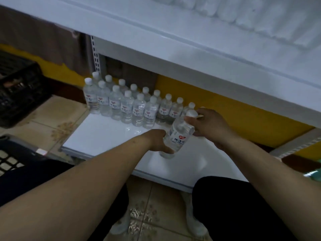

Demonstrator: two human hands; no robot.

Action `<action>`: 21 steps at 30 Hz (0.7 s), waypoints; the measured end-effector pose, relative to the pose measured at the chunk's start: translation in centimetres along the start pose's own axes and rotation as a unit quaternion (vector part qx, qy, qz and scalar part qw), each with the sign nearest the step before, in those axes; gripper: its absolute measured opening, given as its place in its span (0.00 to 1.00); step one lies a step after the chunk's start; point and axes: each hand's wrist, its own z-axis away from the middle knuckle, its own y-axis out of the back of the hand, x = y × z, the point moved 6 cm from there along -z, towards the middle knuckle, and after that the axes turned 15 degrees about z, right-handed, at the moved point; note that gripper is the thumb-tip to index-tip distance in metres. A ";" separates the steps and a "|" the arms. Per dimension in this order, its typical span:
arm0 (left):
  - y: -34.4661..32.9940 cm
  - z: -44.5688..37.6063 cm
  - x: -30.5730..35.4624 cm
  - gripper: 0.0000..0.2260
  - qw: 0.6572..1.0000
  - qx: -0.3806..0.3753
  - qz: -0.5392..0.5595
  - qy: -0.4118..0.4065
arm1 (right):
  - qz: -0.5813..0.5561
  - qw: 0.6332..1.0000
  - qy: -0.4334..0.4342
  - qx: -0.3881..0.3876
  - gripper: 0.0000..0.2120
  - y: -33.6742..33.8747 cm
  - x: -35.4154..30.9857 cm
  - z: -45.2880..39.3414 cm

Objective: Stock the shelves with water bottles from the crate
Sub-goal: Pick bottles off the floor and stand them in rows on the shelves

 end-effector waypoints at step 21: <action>13.1 -14.0 -4.9 0.34 0.941 0.204 -0.267 -0.037 | 0.205 0.978 -0.035 0.028 0.18 -9.7 4.8 -21.8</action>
